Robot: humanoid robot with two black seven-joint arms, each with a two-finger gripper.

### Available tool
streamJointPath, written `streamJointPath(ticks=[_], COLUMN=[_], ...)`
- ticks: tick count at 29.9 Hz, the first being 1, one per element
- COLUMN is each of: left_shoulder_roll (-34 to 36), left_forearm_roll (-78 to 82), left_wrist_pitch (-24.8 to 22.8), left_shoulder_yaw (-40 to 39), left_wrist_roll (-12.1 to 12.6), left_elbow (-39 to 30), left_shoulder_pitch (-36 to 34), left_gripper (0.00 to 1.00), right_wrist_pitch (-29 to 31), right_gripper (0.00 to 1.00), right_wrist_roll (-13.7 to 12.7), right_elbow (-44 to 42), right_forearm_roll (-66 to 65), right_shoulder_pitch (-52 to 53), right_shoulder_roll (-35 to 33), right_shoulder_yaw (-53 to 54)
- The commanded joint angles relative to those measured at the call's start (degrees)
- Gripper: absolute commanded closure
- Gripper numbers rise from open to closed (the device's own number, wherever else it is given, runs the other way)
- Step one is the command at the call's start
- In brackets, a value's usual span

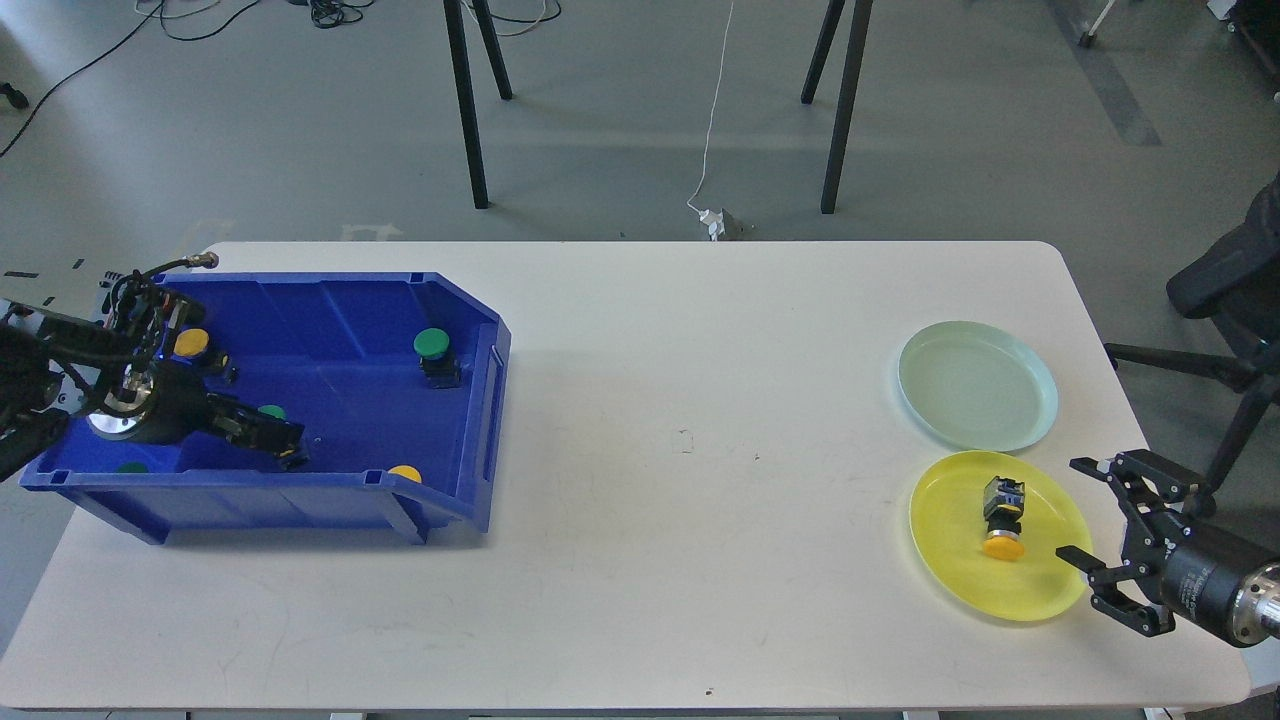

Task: Pass button and place on color plate
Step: 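Grasp a green-topped button in the bin with the left gripper and lift, then raise the green-topped button toward the right gripper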

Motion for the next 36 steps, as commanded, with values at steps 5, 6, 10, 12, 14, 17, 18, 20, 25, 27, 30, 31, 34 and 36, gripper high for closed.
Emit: streamJointPath(ticks=[5,6,10,12,14,17,18,20,25,27,30,31,34,36], left_shoulder_roll=[-0.3,-0.3,-0.2,0.0,0.0,-0.1,-0.1,0.2,7.2,8.8,8.7,8.1,2.7,-1.4], left_forearm_roll=[0.1,0.2,-0.1,0.0,-0.1,-0.2,-0.4,-1.4,-19.3,-27.0,-36.2,-39.0,-46.3,-49.3], left_wrist_pitch=[0.0,0.0,0.0,0.0,0.0,0.0,0.0,0.0,0.0,0.0,0.0,0.0,0.0,0.0], left_shoulder_yaw=[0.0,0.0,-0.1,0.0,0.0,-0.1,-0.6,-1.7,-10.9,-14.8,-20.8,-22.2,-24.2,-24.5], left_wrist_roll=[0.0,0.0,0.0,0.0,0.0,0.0,0.0,0.0,0.0,0.0,0.0,0.0,0.0,0.0], left_elbow=[0.9,1.0,1.0,1.0,1.0,1.0,0.9,-0.4,-12.8,-18.4,-25.3,-26.9,-28.1,-27.3], left_shoulder_pitch=[0.4,0.4,0.3,0.4,0.4,0.2,-0.1,-0.7,-2.7,-2.8,-2.4,-2.2,-2.0,-2.0], left_gripper=[0.38,0.43,0.54,0.76,0.93,0.94,0.94,0.93,0.92,0.92,0.92,0.92,0.92,0.91], right_wrist_pitch=[0.0,-0.1,-0.1,-0.1,-0.1,-0.1,-0.1,-0.1,1.5,3.2,7.0,8.6,12.8,14.8], right_gripper=[0.04,0.04,0.04,0.04,0.04,0.04,0.04,0.04,0.03,0.03,0.03,0.03,0.03,0.03], right_wrist_roll=[0.2,0.2,0.3,0.3,0.3,0.3,0.3,0.4,2.1,2.1,1.7,1.6,1.3,1.0], right_elbow=[-0.1,-0.1,-0.1,-0.1,-0.1,-0.1,-0.1,0.0,1.0,1.0,0.9,0.6,-0.2,-1.8], right_forearm_roll=[0.0,0.0,-0.1,0.0,-0.1,0.0,0.0,0.0,-0.1,-0.1,-0.2,-0.2,-0.4,-0.3], right_shoulder_pitch=[-0.1,-0.1,-0.2,-0.2,-0.2,-0.2,-0.2,-0.2,0.5,1.9,7.9,10.9,17.7,22.4], right_shoulder_roll=[-0.1,-0.1,-0.1,-0.1,-0.1,-0.1,-0.1,-0.1,0.1,0.7,3.0,3.8,7.7,11.9], right_shoulder_yaw=[-0.1,-0.1,-0.2,-0.2,-0.2,-0.2,-0.2,0.0,7.9,12.1,14.7,14.7,13.7,10.2])
